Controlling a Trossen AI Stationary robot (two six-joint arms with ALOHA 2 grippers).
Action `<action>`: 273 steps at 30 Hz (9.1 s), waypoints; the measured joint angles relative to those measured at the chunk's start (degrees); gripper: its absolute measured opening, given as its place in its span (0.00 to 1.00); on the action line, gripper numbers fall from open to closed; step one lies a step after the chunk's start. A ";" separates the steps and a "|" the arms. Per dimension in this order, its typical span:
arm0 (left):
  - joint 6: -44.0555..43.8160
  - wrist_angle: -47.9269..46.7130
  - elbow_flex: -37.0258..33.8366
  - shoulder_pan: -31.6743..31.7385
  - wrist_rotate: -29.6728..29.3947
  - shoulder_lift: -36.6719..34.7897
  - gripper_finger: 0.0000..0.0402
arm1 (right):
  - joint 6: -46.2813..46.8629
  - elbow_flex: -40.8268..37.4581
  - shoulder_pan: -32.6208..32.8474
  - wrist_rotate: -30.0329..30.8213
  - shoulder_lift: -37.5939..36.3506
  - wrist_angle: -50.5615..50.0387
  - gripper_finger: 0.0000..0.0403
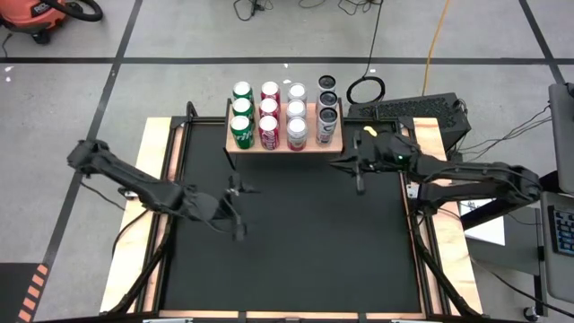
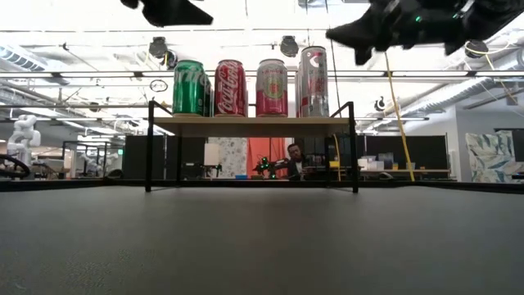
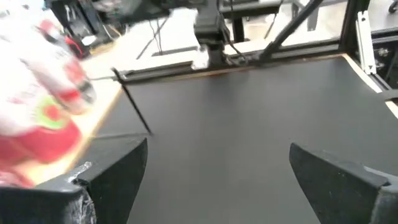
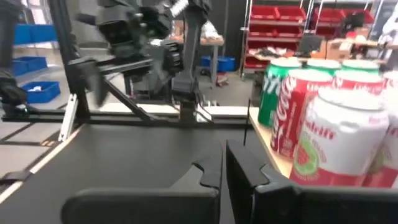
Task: Place canned beverage on shelf
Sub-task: Return to Home Position
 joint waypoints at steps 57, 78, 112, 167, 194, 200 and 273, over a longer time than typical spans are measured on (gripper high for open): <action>10.93 18.91 -35.44 11.61 14.95 -33.64 0.08 | -11.04 -17.98 12.13 10.79 -16.60 -5.08 0.00; 1.95 14.89 -38.23 13.53 6.54 -33.21 0.03 | -7.02 -24.61 12.13 10.79 -16.59 -0.41 0.00; 3.88 22.93 -44.13 14.31 21.97 -34.24 0.03 | -8.12 -28.89 12.07 8.07 -28.14 -0.98 0.00; 3.43 14.04 -44.22 14.32 22.67 -52.11 0.03 | 1.79 -29.46 18.49 17.45 -53.29 -25.02 0.00; -1.95 -2.22 -44.15 14.36 27.08 -68.30 0.03 | -4.21 -29.45 18.63 17.30 -53.27 -22.74 0.00; -0.58 -2.48 -44.13 14.36 27.06 -68.30 0.03 | -3.88 -28.96 18.60 17.23 -53.27 -22.69 0.00; -3.96 -2.38 -44.26 14.33 28.26 -68.30 0.03 | 2.45 -28.87 18.65 16.97 -53.27 -25.11 0.00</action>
